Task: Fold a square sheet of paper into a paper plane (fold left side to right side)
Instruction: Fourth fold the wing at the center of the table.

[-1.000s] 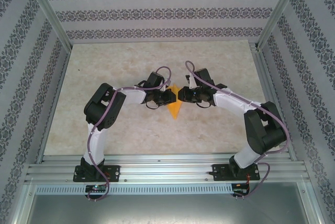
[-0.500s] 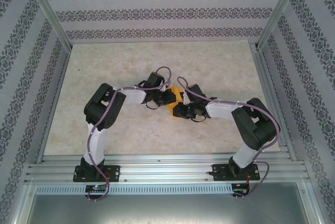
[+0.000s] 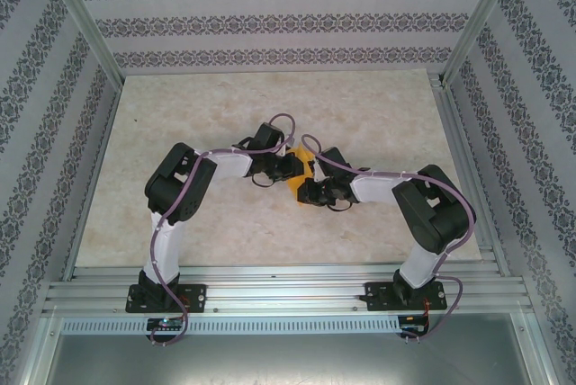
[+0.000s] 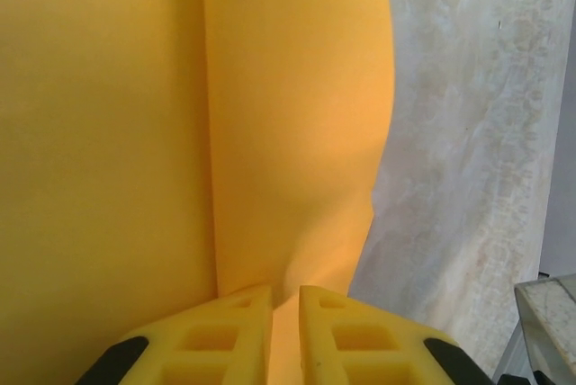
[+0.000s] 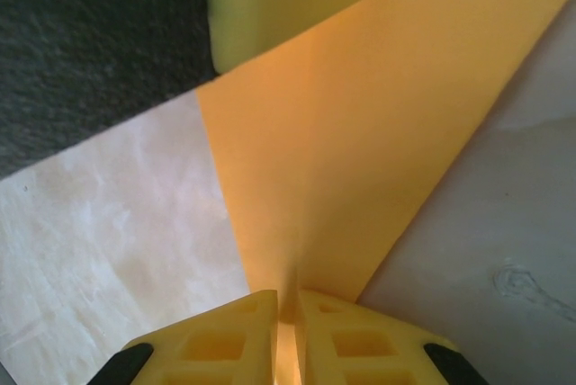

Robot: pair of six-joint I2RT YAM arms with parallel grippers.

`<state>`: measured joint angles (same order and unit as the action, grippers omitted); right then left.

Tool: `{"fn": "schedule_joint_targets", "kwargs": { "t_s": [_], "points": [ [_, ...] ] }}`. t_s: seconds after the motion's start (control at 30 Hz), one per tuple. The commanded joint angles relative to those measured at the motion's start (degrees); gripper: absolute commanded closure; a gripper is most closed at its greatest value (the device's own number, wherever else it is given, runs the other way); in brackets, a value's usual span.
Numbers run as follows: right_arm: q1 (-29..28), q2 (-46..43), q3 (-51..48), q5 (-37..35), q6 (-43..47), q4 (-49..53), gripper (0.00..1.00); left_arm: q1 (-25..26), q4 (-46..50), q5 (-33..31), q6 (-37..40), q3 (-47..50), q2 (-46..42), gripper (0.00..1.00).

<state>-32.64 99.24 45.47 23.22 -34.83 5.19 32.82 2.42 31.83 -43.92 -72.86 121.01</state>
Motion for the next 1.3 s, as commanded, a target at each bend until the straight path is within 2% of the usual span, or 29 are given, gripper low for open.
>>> {"fn": "schedule_joint_targets", "kwargs": {
  "t_s": [0.0, 0.27, 1.0, 1.27],
  "points": [
    [-1.6, 2.4, -0.1, -3.8, 1.4, 8.2, 0.85, 0.1, 4.2, -4.4, 1.8, -2.2, 1.9, 0.8],
    [-2.2, 3.2, 0.4, -6.2, 2.4, 12.2, 0.86, -0.6, 5.3, -4.6, 2.2, -7.0, 4.8, 0.77],
    [-2.6, 3.7, -0.5, -6.3, 2.0, 12.6, 0.86, -5.1, 8.6, -5.5, 3.4, -20.3, 12.0, 0.75],
    [-2.6, 3.8, -0.6, -6.4, 1.9, 12.7, 0.86, -7.1, 11.9, -5.4, 4.0, -29.0, 16.9, 0.74]
  ]
}}
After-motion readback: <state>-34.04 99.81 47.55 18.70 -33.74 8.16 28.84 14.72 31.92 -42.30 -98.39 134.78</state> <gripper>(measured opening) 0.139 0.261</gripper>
